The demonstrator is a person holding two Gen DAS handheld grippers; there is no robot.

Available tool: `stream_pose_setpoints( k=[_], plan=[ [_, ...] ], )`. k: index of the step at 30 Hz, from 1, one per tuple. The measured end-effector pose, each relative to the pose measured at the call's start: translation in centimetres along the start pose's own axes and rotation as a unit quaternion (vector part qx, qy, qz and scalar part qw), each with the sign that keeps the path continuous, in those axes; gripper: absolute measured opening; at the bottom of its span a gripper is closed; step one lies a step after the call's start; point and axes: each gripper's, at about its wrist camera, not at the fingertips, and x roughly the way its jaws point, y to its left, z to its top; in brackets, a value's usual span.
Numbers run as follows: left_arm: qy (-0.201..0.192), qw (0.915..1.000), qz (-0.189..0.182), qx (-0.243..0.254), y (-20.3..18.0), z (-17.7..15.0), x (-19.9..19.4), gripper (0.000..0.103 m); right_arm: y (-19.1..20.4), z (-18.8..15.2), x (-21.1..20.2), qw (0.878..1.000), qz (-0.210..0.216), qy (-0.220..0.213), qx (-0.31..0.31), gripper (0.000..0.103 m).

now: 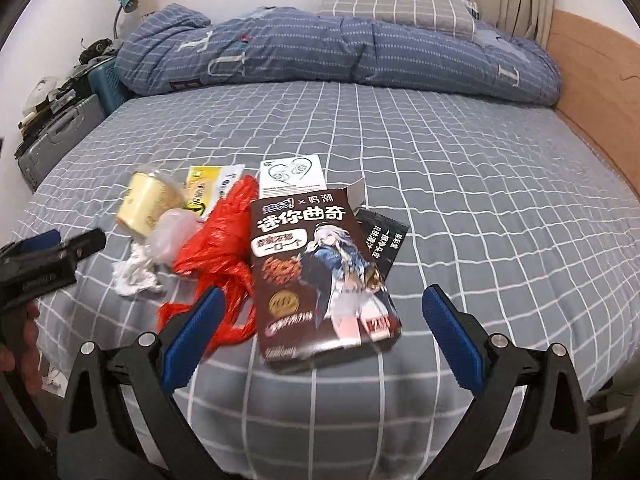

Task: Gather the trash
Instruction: 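Grasp the yellow yogurt cup with the left tool while the right tool grasps the brown snack box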

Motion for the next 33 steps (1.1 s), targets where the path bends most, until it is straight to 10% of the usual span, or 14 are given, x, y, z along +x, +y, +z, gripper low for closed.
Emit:
stream_pose_setpoints(
  k=[26, 33],
  plan=[
    [0.03, 0.9991, -0.03, 0.009, -0.6, 3.3, 7.5, 0.091, 0.7, -1.2, 5.5, 0.998, -0.005, 0.065, -0.008, 0.095],
    [0.042, 0.9979, -0.048, 0.013, -1.3, 3.4, 8.3, 0.072, 0.5, -1.2, 6.1, 0.997, 0.001, 0.078, 0.001, 0.091]
  ],
)
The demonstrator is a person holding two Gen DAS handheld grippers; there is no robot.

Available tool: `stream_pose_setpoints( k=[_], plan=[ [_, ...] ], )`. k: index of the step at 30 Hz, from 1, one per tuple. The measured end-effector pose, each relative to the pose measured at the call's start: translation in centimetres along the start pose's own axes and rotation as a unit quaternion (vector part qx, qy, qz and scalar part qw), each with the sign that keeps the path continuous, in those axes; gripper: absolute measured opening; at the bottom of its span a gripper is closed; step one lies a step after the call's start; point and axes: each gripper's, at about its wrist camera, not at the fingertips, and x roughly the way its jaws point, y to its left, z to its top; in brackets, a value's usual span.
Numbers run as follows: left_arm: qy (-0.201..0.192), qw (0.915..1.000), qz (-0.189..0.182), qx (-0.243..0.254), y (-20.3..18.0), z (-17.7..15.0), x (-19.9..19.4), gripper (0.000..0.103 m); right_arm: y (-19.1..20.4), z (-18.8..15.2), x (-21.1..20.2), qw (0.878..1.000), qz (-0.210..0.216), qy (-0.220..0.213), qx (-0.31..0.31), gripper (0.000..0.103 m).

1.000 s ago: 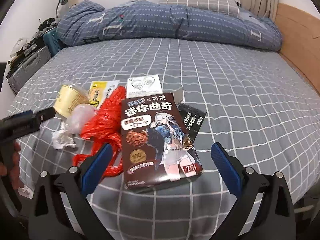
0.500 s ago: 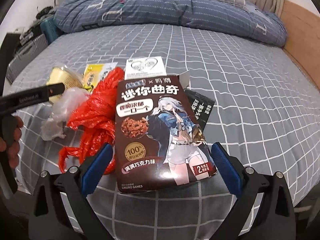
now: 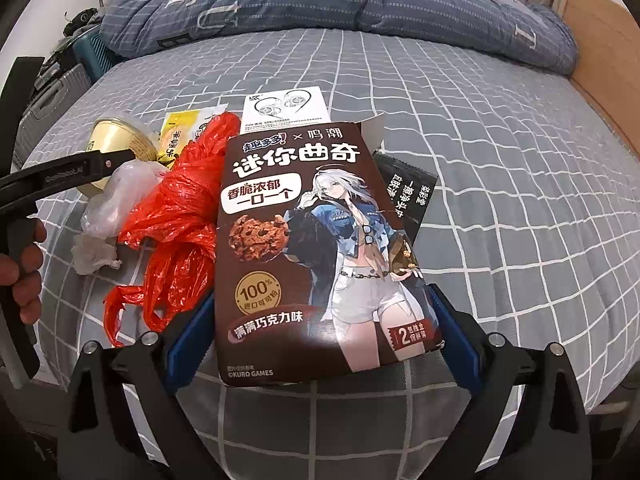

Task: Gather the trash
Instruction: 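Grasp the yellow yogurt cup with the left tool while the right tool grasps the brown snack box, then carry the yogurt cup and snack box down toward the trash bin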

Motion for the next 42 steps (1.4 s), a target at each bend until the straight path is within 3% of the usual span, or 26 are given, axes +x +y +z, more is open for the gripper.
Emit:
stream_pose_setpoints(
  k=[7, 24, 42],
  plan=[
    [-0.006, 1.0, 0.005, 0.001, -0.4, -0.1, -0.4, 0.071, 0.3, 0.0, -0.3, 1.0, -0.006, -0.002, -0.005, 0.09],
    [-0.06, 0.998, 0.017, -0.009, 0.1, 0.3, -5.1, 0.071, -0.6, 1.1, -3.8, 0.998, -0.001, -0.067, 0.016, 0.09],
    [-0.077, 0.9969, 0.013, -0.008, -0.9, -2.2, -8.3, 0.071, -0.4, 0.5, -5.9, 0.995, -0.002, -0.095, 0.019, 0.09]
  ],
)
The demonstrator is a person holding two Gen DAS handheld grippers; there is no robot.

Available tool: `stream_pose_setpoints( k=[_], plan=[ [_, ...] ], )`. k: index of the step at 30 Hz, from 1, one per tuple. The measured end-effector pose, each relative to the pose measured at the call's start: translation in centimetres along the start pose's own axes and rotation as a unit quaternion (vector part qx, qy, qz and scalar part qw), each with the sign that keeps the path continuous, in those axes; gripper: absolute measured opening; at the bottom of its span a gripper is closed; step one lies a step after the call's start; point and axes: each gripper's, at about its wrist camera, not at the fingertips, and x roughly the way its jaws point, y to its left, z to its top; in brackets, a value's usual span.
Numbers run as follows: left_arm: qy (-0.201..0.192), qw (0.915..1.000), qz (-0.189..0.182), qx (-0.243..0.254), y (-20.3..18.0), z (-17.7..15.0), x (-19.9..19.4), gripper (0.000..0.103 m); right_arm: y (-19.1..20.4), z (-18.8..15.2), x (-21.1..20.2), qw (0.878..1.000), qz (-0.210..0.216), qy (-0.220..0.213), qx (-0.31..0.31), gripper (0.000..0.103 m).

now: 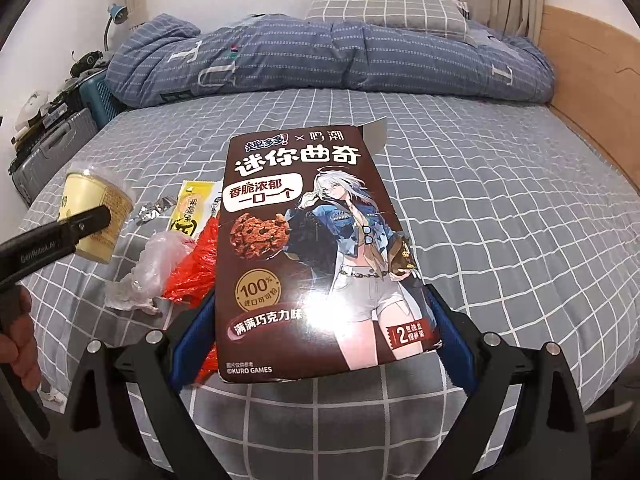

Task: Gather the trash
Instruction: 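Carry the yogurt cup and snack box down toward the trash bin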

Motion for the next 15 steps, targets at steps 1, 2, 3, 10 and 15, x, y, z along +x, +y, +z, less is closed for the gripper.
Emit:
stream_pose_setpoints(
  k=[1, 2, 3, 10, 15],
  plan=[
    [0.0, 1.0, -0.001, -0.002, 0.0, -0.2, -0.1, 0.071, 0.0, 0.0, -0.1, 1.0, 0.003, 0.0, -0.003, 0.09],
    [0.001, 1.0, -0.002, -0.004, 0.0, -0.4, -0.2, 0.071, -0.2, -0.1, -0.1, 1.0, 0.003, 0.001, -0.005, 0.09],
    [0.003, 1.0, -0.003, -0.006, 0.0, -0.5, -0.2, 0.071, -0.3, -0.2, -0.2, 1.0, 0.001, 0.001, -0.006, 0.09],
    [0.005, 0.9999, -0.009, -0.008, -0.5, -1.7, -0.9, 0.071, -0.7, -0.9, -0.6, 1.0, -0.007, 0.005, -0.01, 0.09],
    [0.006, 0.9998, -0.013, -0.014, -0.6, -2.4, -1.8, 0.071, -0.3, 0.1, -2.6, 1.0, -0.004, -0.022, -0.01, 0.09]
  ],
)
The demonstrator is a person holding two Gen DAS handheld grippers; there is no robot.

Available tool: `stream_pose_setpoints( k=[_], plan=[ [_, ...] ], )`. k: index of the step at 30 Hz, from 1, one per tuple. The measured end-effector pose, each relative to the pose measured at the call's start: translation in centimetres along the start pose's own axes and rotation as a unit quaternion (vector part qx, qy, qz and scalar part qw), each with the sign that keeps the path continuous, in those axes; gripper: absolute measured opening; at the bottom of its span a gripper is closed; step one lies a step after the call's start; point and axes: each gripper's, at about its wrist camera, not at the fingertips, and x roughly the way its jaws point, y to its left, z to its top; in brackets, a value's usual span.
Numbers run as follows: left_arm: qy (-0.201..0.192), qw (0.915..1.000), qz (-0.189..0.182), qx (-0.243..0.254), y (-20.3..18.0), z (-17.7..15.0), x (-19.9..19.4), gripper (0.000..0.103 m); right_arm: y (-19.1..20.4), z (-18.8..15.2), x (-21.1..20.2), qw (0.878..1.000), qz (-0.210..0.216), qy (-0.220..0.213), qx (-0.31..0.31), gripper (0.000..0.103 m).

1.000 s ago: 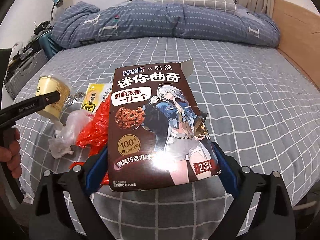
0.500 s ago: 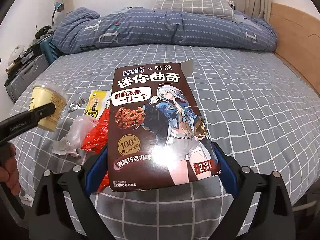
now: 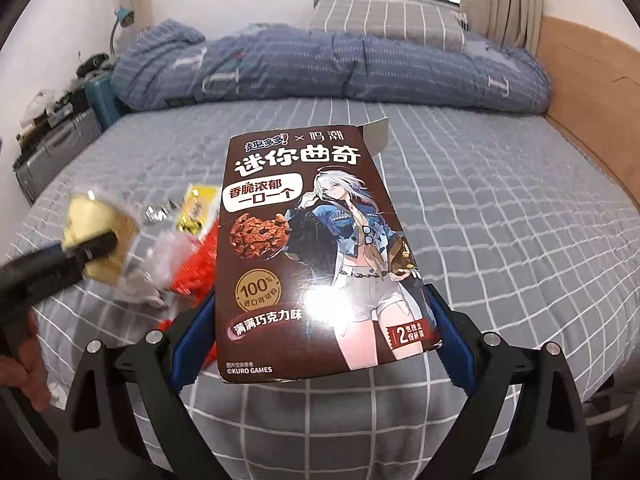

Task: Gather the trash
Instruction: 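Carry the yogurt cup and snack box down toward the trash bin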

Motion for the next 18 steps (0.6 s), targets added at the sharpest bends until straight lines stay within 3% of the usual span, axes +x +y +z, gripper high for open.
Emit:
stream_pose_setpoints(
  k=[7, 18],
  plan=[
    [0.0, 1.0, -0.003, -0.004, -0.2, -0.4, -0.5, 0.071, -0.2, 0.2, 1.7, 1.0, 0.001, 0.013, 0.01, 0.09],
    [-0.008, 0.9999, 0.008, 0.003, -0.3, -0.6, -2.8, 0.071, 0.0, 0.6, -0.5, 1.0, -0.004, -0.008, 0.011, 0.09]
  ],
)
